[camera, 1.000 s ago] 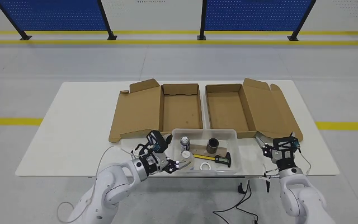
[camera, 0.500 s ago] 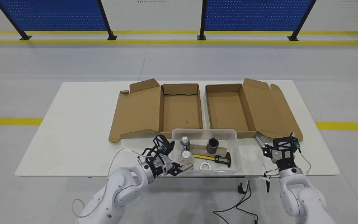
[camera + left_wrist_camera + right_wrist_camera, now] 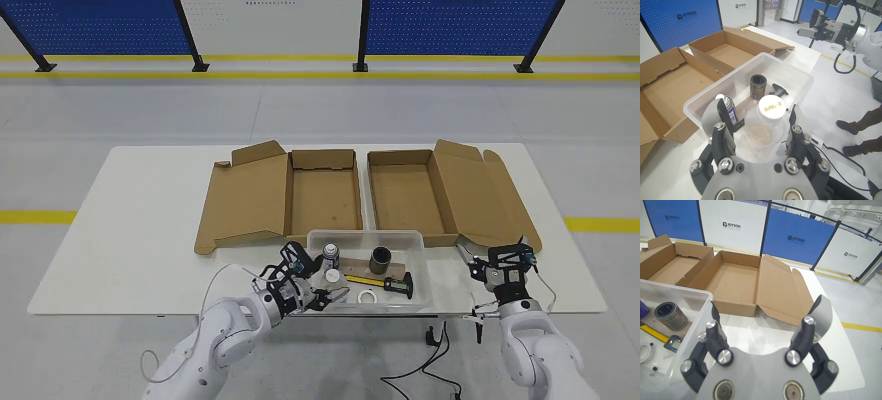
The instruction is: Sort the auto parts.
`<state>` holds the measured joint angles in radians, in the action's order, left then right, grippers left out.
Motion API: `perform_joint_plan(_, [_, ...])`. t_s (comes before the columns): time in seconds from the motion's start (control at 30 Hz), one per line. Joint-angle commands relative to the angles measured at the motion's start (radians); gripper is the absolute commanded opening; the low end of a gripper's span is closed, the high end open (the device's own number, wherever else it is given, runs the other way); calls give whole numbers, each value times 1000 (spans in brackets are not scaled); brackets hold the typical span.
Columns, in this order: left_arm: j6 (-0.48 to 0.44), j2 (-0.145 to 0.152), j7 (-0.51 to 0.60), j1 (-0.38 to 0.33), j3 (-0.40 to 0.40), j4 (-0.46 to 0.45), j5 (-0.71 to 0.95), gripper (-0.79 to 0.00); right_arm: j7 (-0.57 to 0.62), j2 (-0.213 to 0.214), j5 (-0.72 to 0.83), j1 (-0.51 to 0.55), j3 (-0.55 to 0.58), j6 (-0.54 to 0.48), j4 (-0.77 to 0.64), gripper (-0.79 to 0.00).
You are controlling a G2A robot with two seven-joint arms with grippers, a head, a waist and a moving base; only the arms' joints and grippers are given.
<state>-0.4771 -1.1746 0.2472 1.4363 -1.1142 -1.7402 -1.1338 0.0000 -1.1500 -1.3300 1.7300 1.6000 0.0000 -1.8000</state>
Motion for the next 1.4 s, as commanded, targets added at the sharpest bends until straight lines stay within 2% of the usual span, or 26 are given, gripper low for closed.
perform_joint_plan(0.0, [-1,0,-4,-3,3,-1,-2,-166,0,0,0,0,0,0,0,0])
perform_joint_plan(0.07, [-1,0,-6,-5,5,-2,-3,-197,0,0,0,0,0,0,0,0])
perform_joint_plan(0.17, [-9,0,-10,-7,8,-4,2,-400,0,0,0,0,0,0,0,0])
perform_joint_plan(0.23, [-11,0,-11,-9,9,-3,0,-453,0,0,0,0,0,0,0,0])
perform_joint_plan(0.5, [-10,1,-24,-13,13,1,-10,-767,0,0,0,0,0,0,0,0])
perform_joint_plan(0.63, [-6,0,-29,-19,18,4,-11,-785,0,0,0,0,0,0,0,0])
perform_joint_plan(0.67, [-5,0,-29,-21,19,6,-11,-767,0,0,0,0,0,0,0,0])
perform_joint_plan(0.8, [-1,-1,-30,-27,25,7,-7,-585,0,0,0,0,0,0,0,0])
perform_joint_plan(0.83, [-2,-1,-29,-28,26,6,-7,-511,0,0,0,0,0,0,0,0])
perform_joint_plan(0.93, [-6,-1,-25,-32,29,4,-10,-406,0,0,0,0,0,0,0,0])
perform_joint_plan(1.0, [-6,-1,-22,-35,31,2,-11,-108,0,0,0,0,0,0,0,0])
perform_joint_plan(1.07, [-7,-1,-18,-41,35,-2,-16,0,0,0,0,0,0,0,0,0])
perform_joint_plan(1.37, [-14,-3,-1,-61,60,-37,-37,0,0,0,0,0,0,0,0,0])
